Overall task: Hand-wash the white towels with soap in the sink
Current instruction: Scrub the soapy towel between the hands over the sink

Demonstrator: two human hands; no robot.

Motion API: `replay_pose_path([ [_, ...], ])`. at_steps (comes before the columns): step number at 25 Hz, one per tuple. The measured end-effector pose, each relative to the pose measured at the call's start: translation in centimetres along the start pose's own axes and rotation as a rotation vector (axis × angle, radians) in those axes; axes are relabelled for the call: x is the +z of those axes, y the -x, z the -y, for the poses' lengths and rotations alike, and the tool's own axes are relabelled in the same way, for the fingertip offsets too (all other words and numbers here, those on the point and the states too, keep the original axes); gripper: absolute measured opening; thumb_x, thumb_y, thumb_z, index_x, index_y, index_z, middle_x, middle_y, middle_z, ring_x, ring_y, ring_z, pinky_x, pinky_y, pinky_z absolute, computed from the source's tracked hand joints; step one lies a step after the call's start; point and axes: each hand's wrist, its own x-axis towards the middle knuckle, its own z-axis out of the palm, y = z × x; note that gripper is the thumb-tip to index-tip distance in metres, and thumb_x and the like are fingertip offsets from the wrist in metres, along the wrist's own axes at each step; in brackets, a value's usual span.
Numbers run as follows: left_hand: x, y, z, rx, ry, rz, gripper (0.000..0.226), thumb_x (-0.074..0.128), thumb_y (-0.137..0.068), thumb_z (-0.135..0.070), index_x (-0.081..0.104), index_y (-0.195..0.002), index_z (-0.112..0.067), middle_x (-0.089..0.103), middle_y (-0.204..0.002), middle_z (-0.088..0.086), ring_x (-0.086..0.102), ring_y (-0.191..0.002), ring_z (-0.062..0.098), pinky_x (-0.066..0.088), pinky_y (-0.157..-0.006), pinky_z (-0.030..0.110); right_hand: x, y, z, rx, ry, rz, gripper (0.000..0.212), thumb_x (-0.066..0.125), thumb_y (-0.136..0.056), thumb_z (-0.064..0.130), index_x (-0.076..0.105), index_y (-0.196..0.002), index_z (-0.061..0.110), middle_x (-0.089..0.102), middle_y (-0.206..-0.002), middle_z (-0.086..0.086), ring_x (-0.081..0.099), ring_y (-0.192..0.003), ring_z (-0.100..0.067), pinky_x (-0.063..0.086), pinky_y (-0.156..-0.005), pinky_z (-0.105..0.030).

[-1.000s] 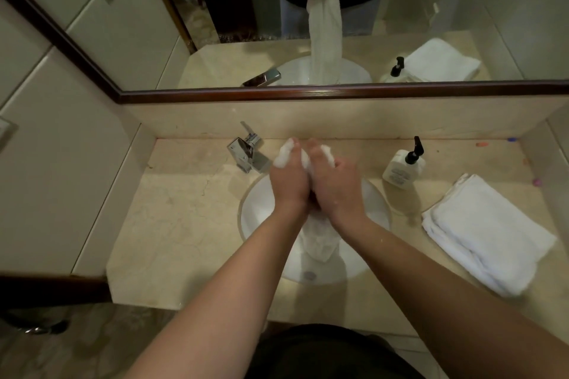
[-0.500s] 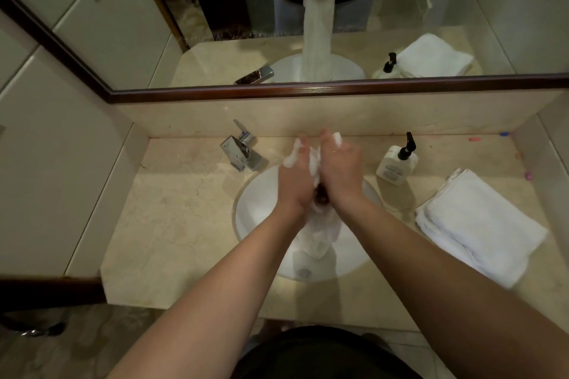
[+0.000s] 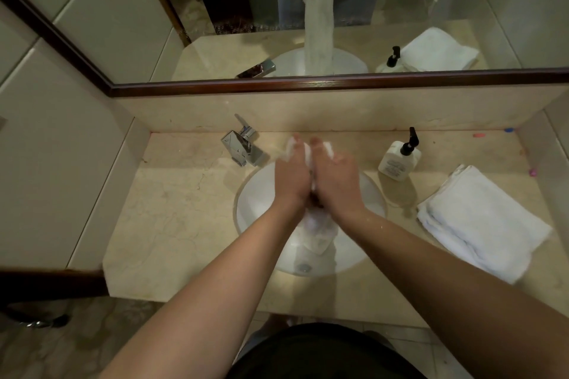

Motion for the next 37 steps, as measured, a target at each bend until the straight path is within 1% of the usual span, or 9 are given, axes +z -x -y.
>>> replay_pose_path([
  [4, 0.1, 0.1, -0.1, -0.037, -0.005, 0.02, 0.052, 0.049, -0.099, -0.054, 0.071, -0.086, -0.009, 0.064, -0.059, -0.003, 0.061, -0.057, 0.01, 0.049, -0.054, 0.022, -0.1, 0.0, 0.5, 0.074, -0.056, 0.019, 0.051, 0.049, -0.099, 0.049, 0.059, -0.064, 0.014, 0.06, -0.057, -0.001, 0.06, -0.055, -0.014, 0.051, -0.056, -0.03],
  [7, -0.3, -0.1, 0.0, -0.053, 0.009, 0.099, 0.055, 0.052, -0.092, -0.065, 0.074, -0.083, -0.016, 0.07, -0.067, 0.001, 0.066, -0.065, 0.013, 0.054, -0.067, 0.035, -0.1, 1.4, 0.9, 0.052, -0.057, 0.011, 0.063, 0.047, -0.099, 0.052, 0.06, -0.058, 0.005, 0.055, -0.044, 0.002, 0.053, -0.041, -0.009, 0.04, -0.043, -0.024],
  [10, 0.3, 0.5, -0.6, -0.044, -0.019, 0.182, 0.055, 0.052, -0.086, -0.072, 0.073, -0.076, -0.021, 0.073, -0.076, 0.005, 0.07, -0.076, 0.02, 0.058, -0.077, 0.038, -0.8, -0.5, 1.5, 0.134, -0.055, -0.099, 0.078, 0.038, -0.097, 0.063, 0.063, -0.066, -0.004, 0.065, -0.059, -0.011, 0.061, -0.052, -0.022, 0.041, -0.049, -0.03],
  [14, 0.3, -0.7, -0.4, -0.086, -0.066, 0.045, 0.077, 0.038, -0.097, -0.066, 0.068, -0.099, 0.005, 0.067, -0.081, 0.015, 0.061, -0.071, 0.021, 0.049, -0.057, 0.027, -0.3, 0.5, 0.9, 0.019, -0.016, 0.001, 0.067, 0.038, -0.098, 0.058, 0.047, -0.048, 0.016, 0.048, -0.042, 0.006, 0.045, -0.039, -0.005, 0.036, -0.045, -0.018],
  [19, 0.6, -1.3, -0.5, -0.022, 0.012, 0.011, 0.051, 0.04, -0.103, -0.05, 0.068, -0.093, -0.009, 0.066, -0.074, 0.008, 0.064, -0.07, 0.019, 0.05, -0.064, 0.031, 0.0, -0.7, 1.4, 0.061, -0.047, -0.02, 0.051, 0.048, -0.101, 0.047, 0.056, -0.056, 0.022, 0.054, -0.049, 0.003, 0.054, -0.046, -0.01, 0.044, -0.051, -0.027],
  [24, 0.5, -1.3, -0.7, -0.092, 0.15, 0.074, 0.038, 0.061, -0.093, -0.032, 0.069, -0.057, -0.02, 0.067, -0.065, 0.001, 0.064, -0.064, 0.016, 0.049, -0.065, 0.03, -0.6, -1.2, 2.1, 0.134, -0.134, -0.065, 0.056, 0.05, -0.099, 0.048, 0.061, -0.06, 0.01, 0.059, -0.053, -0.001, 0.056, -0.048, -0.01, 0.045, -0.052, -0.027],
  [28, 0.3, -1.3, -0.6, -0.125, 0.202, 0.082, 0.013, 0.067, -0.083, -0.019, 0.069, -0.077, -0.009, 0.065, -0.078, 0.013, 0.062, -0.074, 0.026, 0.048, -0.062, 0.03, -0.5, -1.0, 1.9, 0.209, -0.157, -0.035, 0.058, 0.048, -0.097, 0.054, 0.066, -0.067, 0.008, 0.065, -0.062, -0.007, 0.063, -0.058, -0.017, 0.051, -0.057, -0.028],
  [31, 0.1, -1.7, -0.4, -0.113, 0.278, 0.106, 0.044, 0.063, -0.088, -0.041, 0.069, -0.095, 0.002, 0.071, -0.095, 0.02, 0.071, -0.086, 0.031, 0.056, -0.076, 0.037, -0.9, -1.1, 2.6, 0.188, -0.161, -0.003, 0.058, 0.046, -0.099, 0.052, 0.059, -0.059, 0.011, 0.059, -0.054, -0.003, 0.057, -0.045, -0.007, 0.045, -0.046, -0.017],
  [37, 0.0, -2.2, -0.6, 0.028, 0.196, 0.03, 0.069, 0.035, -0.095, -0.069, 0.063, -0.08, -0.008, 0.062, -0.073, 0.014, 0.061, -0.07, 0.026, 0.05, -0.069, 0.037, 0.0, -0.1, 2.7, 0.015, -0.036, 0.04, 0.056, 0.049, -0.1, 0.043, 0.052, -0.051, 0.016, 0.05, -0.043, 0.006, 0.047, -0.039, -0.005, 0.037, -0.042, -0.019],
])
